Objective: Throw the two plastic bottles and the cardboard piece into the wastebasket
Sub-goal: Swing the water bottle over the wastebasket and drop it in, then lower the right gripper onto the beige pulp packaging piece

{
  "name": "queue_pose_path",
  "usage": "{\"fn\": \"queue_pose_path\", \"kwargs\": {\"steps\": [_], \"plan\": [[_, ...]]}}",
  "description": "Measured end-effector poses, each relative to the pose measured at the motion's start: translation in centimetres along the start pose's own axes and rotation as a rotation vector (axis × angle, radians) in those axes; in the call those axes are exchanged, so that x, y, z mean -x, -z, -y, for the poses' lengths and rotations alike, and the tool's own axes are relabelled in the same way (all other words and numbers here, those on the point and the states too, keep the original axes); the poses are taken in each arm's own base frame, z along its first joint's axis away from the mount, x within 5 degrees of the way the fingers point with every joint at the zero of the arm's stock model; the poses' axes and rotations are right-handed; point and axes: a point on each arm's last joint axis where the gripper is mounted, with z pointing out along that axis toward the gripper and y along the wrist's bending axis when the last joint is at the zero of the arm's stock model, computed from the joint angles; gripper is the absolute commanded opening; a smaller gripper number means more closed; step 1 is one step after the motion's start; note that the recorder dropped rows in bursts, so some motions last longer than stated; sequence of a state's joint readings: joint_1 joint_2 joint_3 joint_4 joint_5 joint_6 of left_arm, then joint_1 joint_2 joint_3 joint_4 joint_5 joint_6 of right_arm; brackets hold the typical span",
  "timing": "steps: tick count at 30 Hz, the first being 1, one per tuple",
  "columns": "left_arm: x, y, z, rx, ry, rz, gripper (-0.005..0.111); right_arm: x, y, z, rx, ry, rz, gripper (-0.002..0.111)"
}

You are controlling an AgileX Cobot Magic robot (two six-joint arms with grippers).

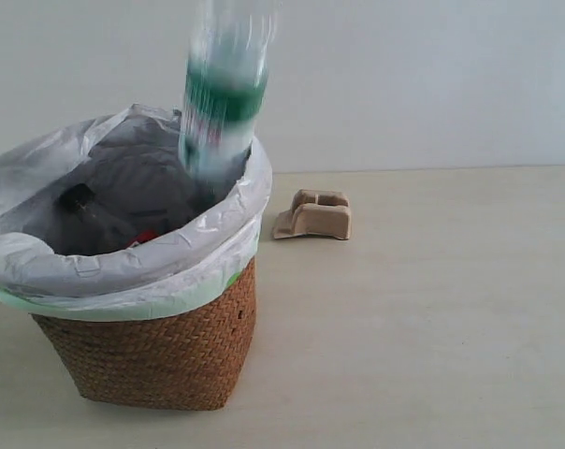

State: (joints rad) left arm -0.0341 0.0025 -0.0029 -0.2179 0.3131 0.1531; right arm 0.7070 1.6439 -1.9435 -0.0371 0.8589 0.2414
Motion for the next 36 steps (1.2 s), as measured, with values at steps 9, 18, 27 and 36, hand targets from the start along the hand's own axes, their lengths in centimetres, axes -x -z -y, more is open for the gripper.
{"fn": "queue_pose_path", "kwargs": {"steps": [9, 18, 27, 36], "plan": [[0.0, 0.0, 0.0, 0.000, 0.000, 0.000, 0.006, -0.1, 0.2, 1.3, -0.147, 0.052, -0.024, 0.065], [0.0, 0.0, 0.0, 0.000, 0.000, 0.000, 0.006, -3.6, -5.0, 11.8, -0.457, -0.060, -0.374, 0.065], [0.0, 0.0, 0.0, 0.000, 0.000, 0.000, 0.006, -11.0, -16.9, 19.2, -0.174, 0.188, -0.588, 0.065], [0.0, 0.0, 0.0, 0.000, 0.000, 0.000, 0.006, -15.7, -22.7, 19.9, -0.039, 0.561, -0.628, 0.065]]}}
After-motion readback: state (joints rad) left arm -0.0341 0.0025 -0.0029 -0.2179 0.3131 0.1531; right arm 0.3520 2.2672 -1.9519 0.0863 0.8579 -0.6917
